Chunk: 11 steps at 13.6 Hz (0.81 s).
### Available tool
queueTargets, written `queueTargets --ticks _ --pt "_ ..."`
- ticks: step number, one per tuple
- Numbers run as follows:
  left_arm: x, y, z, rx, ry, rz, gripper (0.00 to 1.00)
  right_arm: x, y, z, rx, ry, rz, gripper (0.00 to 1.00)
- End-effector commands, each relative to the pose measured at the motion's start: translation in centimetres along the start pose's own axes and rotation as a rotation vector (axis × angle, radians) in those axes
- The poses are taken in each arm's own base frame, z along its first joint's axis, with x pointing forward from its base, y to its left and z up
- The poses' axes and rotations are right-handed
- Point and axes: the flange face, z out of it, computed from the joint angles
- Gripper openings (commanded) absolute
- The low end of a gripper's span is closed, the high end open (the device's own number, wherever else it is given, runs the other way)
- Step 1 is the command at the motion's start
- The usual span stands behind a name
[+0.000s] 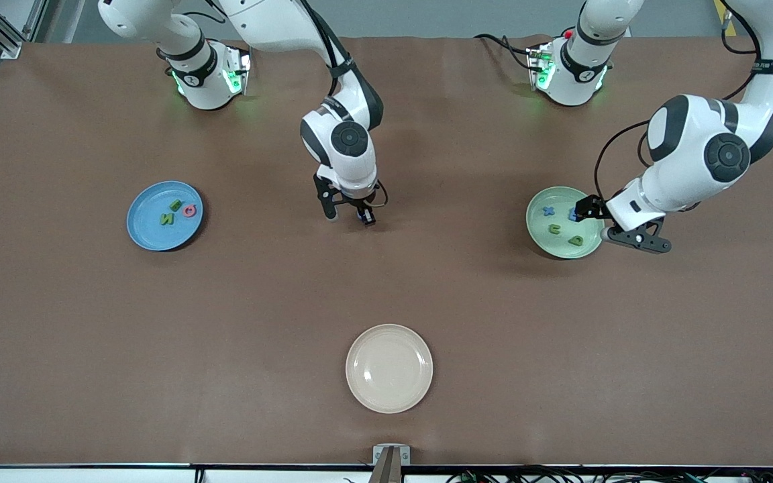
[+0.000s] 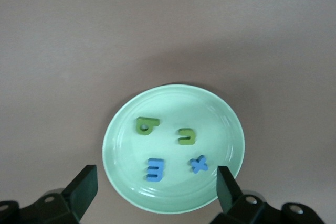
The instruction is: Sort uppercase to blue plate, lowercase to green plate
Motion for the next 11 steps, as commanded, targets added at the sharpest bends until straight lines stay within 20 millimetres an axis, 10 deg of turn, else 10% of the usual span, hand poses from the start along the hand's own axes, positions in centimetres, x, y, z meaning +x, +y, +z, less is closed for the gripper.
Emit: queueTargets --ticks 1,11 --pt "-0.5 -0.7 -1.7 0.045 0.007 -0.024 1.0 -0.3 -0.1 -0.1 -0.004 -0.002 0.003 0.54" --pt "3.0 -3.6 -24.0 0.011 0.093 -0.152 1.0 0.5 -0.2 0.1 -0.011 0.003 -0.023 0.46"
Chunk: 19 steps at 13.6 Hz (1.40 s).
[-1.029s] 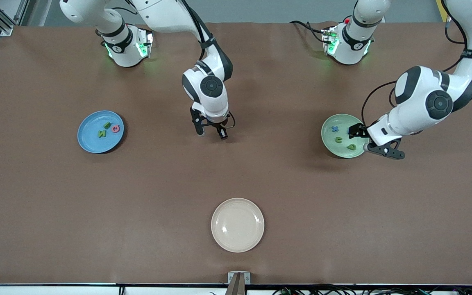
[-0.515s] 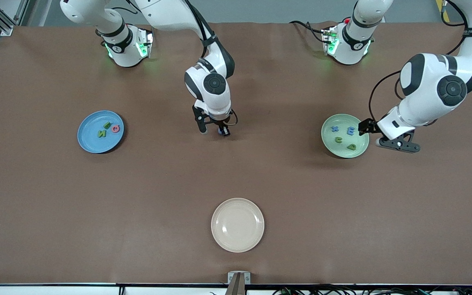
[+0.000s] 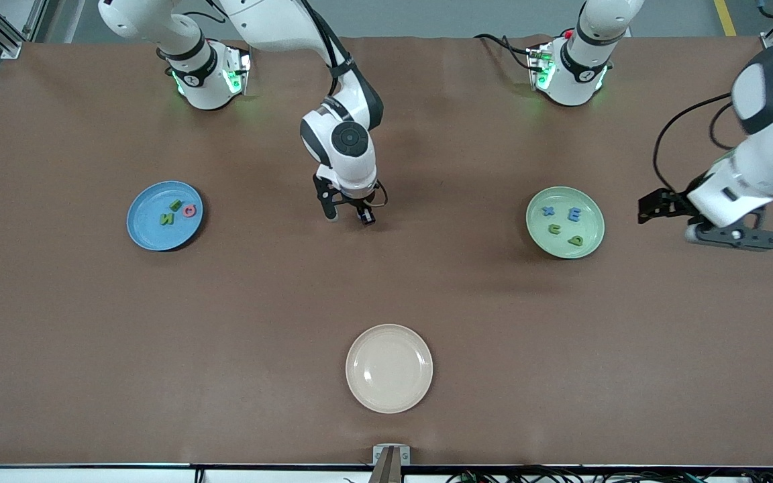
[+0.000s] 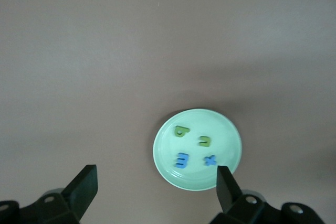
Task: Sort uppercase to blue plate, lowercase to green plate
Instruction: 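Carry the blue G with the right gripper to the blue plate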
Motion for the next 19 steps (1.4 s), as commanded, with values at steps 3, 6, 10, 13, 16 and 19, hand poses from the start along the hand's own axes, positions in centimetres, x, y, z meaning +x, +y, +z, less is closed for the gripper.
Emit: queueTargets --ticks 3,6,10,13,16,19 --pt "-0.4 -1.4 -10.7 -0.023 0.062 -0.058 1.0 0.0 -0.1 -0.1 -0.006 -0.006 -0.016 0.09" --pt "-0.7 -1.3 -12.2 -0.017 0.067 -0.06 1.0 0.8 0.2 -1.1 -0.082 0.007 -0.072 0.0" --pt "-0.9 -1.2 -13.8 -0.008 0.088 -0.071 1.0 7.2 0.8 -4.0 -0.341 -0.036 -0.325 0.01" --pt "-0.8 -1.1 -13.7 -0.007 0.087 -0.068 1.0 12.2 1.3 -4.8 -0.476 -0.008 -0.414 0.0" --pt "-0.7 -1.2 -13.6 -0.007 0.086 -0.067 1.0 17.7 3.2 -5.5 -0.514 0.018 -0.504 0.0" --pt "-0.5 -1.1 -13.1 0.005 0.075 -0.071 1.0 22.9 4.5 -6.2 -0.528 -0.013 -0.562 0.0"
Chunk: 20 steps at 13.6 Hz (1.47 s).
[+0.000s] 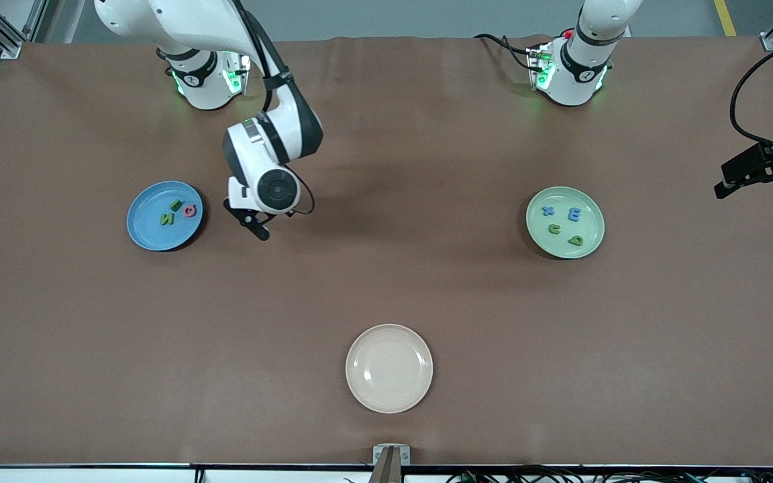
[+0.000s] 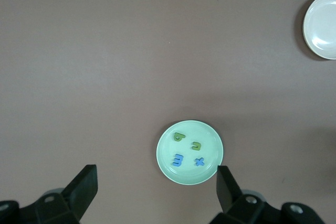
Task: Sort uppercase to blue plate, lowercase to green plate
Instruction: 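Carry the blue G with the right gripper to the blue plate, then lower the G onto the blue plate and open the right gripper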
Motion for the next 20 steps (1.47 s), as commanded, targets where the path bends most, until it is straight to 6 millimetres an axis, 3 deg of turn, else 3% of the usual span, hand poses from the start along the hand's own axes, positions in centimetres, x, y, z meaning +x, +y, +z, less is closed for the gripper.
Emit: queueTargets --ticks 1,4,7,11,16,20 --pt "-0.3 0.8 -0.6 0.017 -0.007 -0.007 1.0 1.7 4.1 0.8 -0.01 0.021 -0.075 0.0" --pt "-0.9 1.4 -1.8 0.029 0.013 -0.008 1.0 3.9 7.0 2.5 -0.029 0.089 -0.127 0.0" --pt "-0.9 1.9 -1.8 0.028 0.012 -0.004 1.0 6.9 9.3 3.4 -0.007 0.075 -0.184 0.0" --pt "-1.4 0.8 -2.2 0.028 0.007 -0.02 1.0 11.0 12.1 5.6 0.036 0.108 -0.26 0.0" --pt "-3.1 0.3 -2.1 0.006 -0.013 -0.032 1.0 12.9 14.1 8.3 0.042 0.162 -0.296 0.0" --pt "-3.9 0.6 -1.7 0.005 -0.01 -0.027 1.0 12.7 14.6 9.8 0.04 0.172 -0.312 0.01"
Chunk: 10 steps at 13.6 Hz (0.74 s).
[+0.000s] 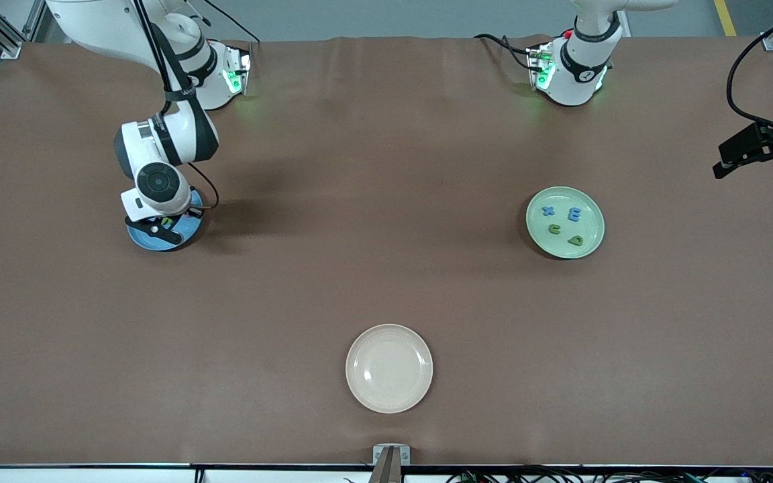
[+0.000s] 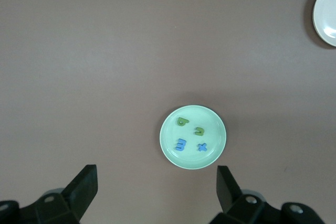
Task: Sort uppercase to blue plate, lowercase to green plate
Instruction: 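Lower the G onto the blue plate and open the right gripper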
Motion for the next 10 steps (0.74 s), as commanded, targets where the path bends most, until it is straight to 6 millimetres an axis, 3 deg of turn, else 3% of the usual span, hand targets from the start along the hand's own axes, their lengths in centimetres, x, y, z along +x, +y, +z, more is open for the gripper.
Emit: queueTargets --ticks 1,6,10 --pt "-0.9 0.0 -0.6 -0.018 0.025 -0.008 1.0 -0.8 1.0 0.1 0.019 0.018 -0.024 0.01" --pt "-0.4 -0.5 -0.6 -0.013 0.042 -0.016 1.0 -1.2 2.5 2.1 0.005 0.032 -0.046 0.01" --pt "-0.1 -0.3 -0.8 -0.011 0.065 -0.011 1.0 -0.9 3.2 2.5 -0.006 0.034 -0.054 0.02"
